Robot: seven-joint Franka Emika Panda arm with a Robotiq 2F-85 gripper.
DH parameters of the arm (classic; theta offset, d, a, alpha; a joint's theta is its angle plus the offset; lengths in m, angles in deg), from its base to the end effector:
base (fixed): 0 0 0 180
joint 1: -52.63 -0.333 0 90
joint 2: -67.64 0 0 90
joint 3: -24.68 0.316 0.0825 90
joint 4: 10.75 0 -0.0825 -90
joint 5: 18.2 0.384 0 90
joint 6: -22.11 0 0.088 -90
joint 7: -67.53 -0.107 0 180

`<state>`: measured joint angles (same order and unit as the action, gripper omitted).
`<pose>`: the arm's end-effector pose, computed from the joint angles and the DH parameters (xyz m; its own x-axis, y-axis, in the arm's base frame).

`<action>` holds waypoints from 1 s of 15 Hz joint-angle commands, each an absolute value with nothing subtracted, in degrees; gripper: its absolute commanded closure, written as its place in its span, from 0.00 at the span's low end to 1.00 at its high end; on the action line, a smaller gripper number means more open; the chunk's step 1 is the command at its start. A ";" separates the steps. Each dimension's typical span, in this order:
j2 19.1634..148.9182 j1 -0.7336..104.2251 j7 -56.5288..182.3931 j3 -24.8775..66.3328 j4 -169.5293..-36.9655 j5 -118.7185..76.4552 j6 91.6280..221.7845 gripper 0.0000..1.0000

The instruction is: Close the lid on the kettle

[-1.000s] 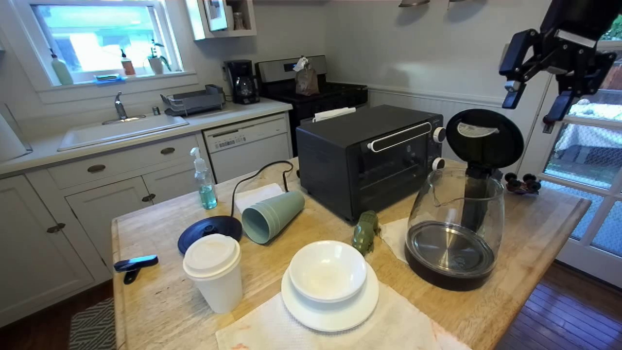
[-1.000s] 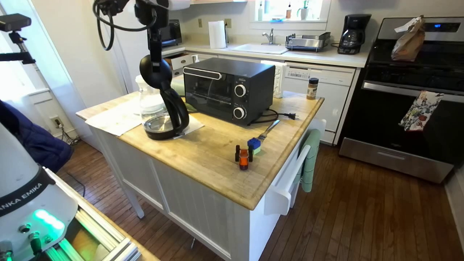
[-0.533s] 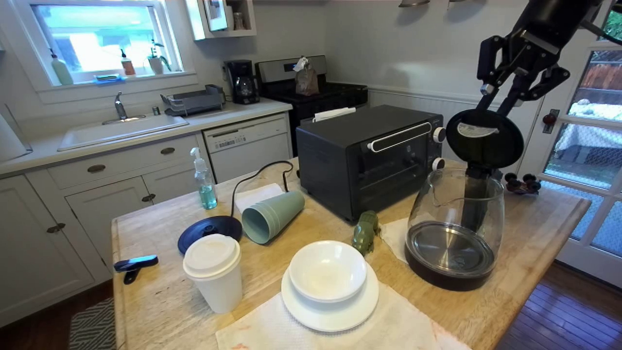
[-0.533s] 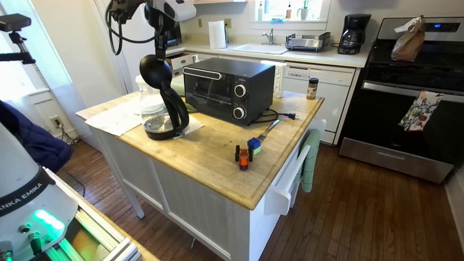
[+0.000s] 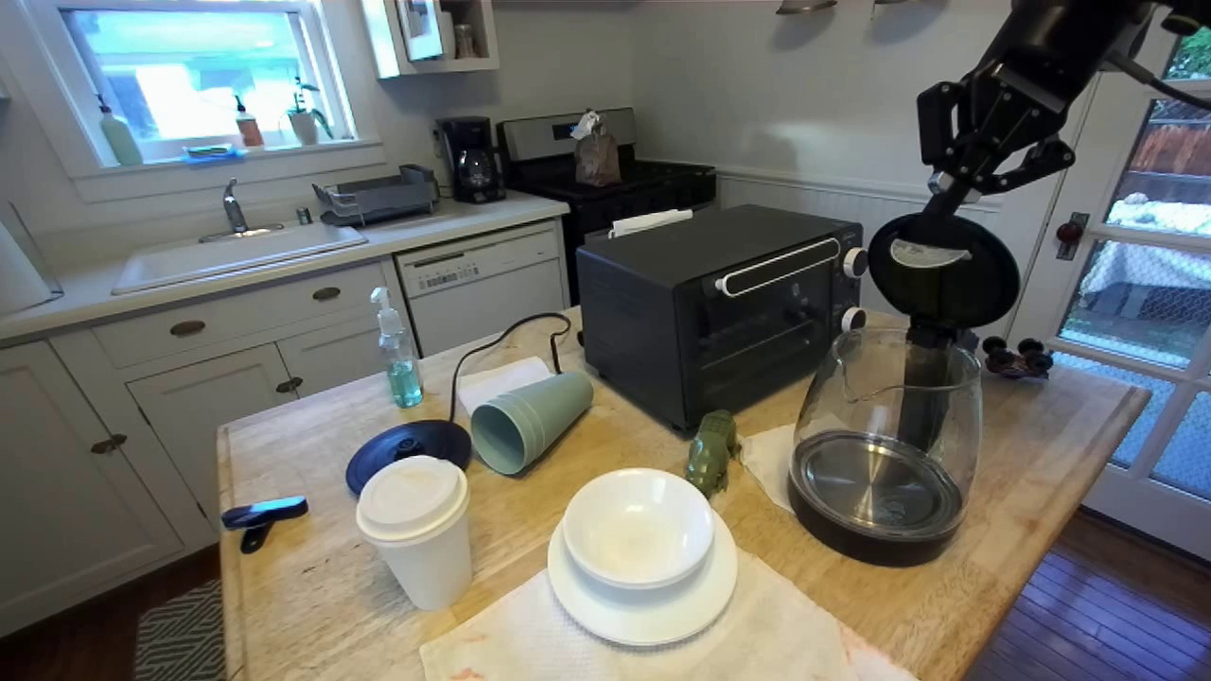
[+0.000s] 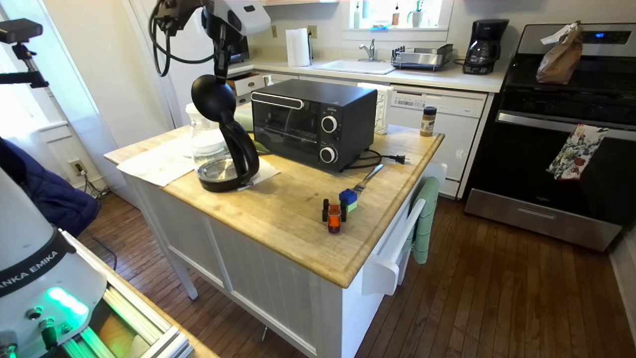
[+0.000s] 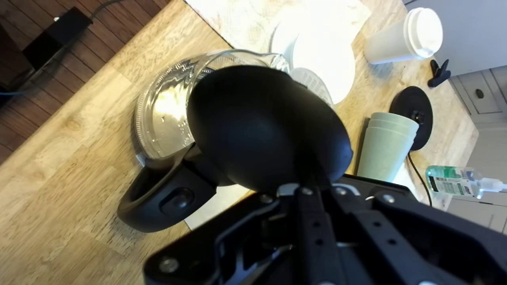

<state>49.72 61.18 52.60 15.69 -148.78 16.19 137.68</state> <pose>0.4285 -0.1023 0.4329 0.6870 -0.6664 -0.2897 -0.7090 -0.5276 -0.4678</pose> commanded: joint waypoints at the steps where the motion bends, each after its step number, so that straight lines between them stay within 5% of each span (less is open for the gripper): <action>1: 51.47 60.62 53.58 15.60 -147.19 18.22 136.19 1.00; 15: 53.97 59.99 51.03 19.30 -148.11 13.17 137.05 1.00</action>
